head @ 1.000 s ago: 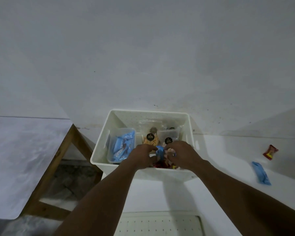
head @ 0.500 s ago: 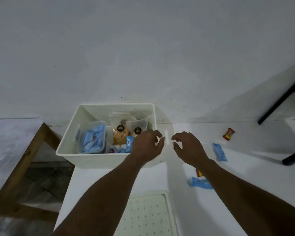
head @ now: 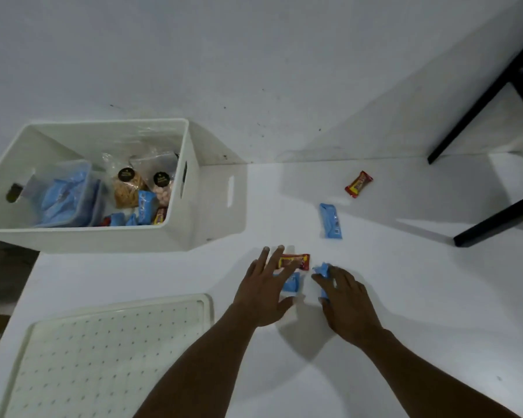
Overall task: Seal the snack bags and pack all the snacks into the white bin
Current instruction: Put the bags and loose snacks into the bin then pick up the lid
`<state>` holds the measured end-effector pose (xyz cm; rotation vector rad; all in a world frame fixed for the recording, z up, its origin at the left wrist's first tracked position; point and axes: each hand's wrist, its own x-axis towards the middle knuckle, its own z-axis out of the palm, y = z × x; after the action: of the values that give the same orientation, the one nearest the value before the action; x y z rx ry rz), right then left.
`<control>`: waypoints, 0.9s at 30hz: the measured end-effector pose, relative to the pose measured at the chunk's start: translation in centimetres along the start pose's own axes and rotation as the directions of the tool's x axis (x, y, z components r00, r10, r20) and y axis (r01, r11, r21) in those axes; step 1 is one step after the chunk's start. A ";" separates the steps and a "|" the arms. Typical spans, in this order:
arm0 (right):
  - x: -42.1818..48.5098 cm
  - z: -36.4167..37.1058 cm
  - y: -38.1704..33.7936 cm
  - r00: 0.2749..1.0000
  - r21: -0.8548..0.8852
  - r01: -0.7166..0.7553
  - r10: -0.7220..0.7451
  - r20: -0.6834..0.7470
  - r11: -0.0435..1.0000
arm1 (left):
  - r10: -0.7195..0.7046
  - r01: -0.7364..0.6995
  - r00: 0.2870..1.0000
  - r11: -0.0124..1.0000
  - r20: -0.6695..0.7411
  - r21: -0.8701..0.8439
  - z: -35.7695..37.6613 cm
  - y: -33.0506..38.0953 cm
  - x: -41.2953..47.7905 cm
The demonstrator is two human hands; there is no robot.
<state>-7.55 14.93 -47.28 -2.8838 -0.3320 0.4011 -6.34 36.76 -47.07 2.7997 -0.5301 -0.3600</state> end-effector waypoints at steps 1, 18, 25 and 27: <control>0.1 0.3 0.7 1.000 -0.018 0.011 -0.011 -0.009 1.000 | 0.009 -0.009 1.000 1.000 0.010 0.015 0.7 0.4 0.7; 14.4 -4.7 4.6 0.993 0.156 0.030 -0.012 -0.114 0.987 | -0.354 0.335 0.935 0.911 -0.039 -0.239 -0.8 1.0 10.2; 19.6 -7.5 8.1 0.912 0.270 0.154 -0.032 -0.409 0.950 | -0.285 0.232 0.937 0.940 -0.202 -0.251 -2.9 0.5 17.3; 21.9 -9.0 9.9 0.913 0.265 0.064 0.050 -0.404 0.962 | -0.260 0.200 0.939 0.945 -0.225 -0.258 -3.4 0.4 19.5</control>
<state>17.47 9.40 -46.50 -2.6024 -0.1948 -0.1541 12.09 29.54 -47.51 2.6276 -0.0905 -0.0923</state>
